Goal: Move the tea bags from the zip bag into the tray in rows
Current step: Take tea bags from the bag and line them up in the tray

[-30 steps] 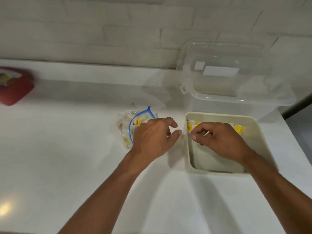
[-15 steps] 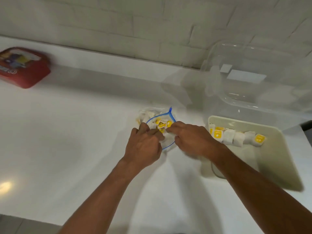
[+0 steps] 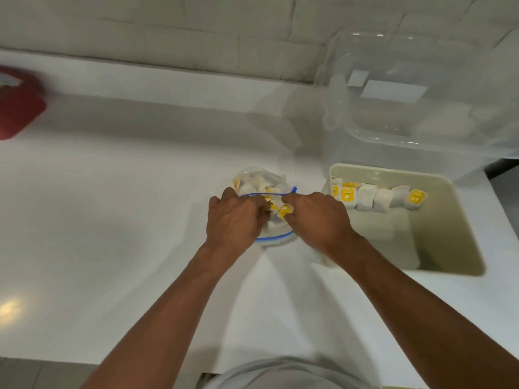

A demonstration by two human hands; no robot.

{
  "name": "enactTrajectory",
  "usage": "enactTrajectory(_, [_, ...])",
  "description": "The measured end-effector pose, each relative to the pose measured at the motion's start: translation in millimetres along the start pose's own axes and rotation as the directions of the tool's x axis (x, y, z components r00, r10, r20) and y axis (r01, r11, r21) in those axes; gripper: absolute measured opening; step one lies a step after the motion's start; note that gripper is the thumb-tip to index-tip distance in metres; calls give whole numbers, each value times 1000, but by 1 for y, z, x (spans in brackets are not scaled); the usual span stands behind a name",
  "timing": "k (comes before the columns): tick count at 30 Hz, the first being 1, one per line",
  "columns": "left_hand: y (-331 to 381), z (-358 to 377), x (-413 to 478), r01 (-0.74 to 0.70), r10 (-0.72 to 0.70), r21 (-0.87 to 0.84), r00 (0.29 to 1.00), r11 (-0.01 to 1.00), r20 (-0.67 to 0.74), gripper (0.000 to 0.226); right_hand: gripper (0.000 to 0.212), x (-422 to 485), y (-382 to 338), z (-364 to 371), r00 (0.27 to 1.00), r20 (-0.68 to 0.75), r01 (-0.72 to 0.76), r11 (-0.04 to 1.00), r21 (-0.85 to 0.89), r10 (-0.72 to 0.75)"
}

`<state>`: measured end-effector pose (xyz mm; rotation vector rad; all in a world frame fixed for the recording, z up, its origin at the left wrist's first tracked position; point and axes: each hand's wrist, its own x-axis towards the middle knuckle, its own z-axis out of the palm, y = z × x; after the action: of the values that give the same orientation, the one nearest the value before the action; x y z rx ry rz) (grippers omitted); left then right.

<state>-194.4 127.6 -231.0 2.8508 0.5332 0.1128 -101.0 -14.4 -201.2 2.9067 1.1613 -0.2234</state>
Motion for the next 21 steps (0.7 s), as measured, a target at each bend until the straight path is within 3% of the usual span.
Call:
enactTrajectory(8, [1,0,-3,-79,71,58,990,995,122,26,26,-4,-7,10,999,-17,32,999,-27,-33])
enactTrajectory(13, [-1,-1,-8,-53,45,115,996,992,73,25,25,-2,-8,3,999,21,42,999,-13,-42])
enactTrajectory(19, [6,3,-2,-30,13,152,994,988,111,23,30,6,-23,6,986,144,80,995,58,-88])
enactTrajectory(21, [4,-2,-1,-23,14,89,994,996,106,21,25,9,-20,2,987,151,40,992,122,-59])
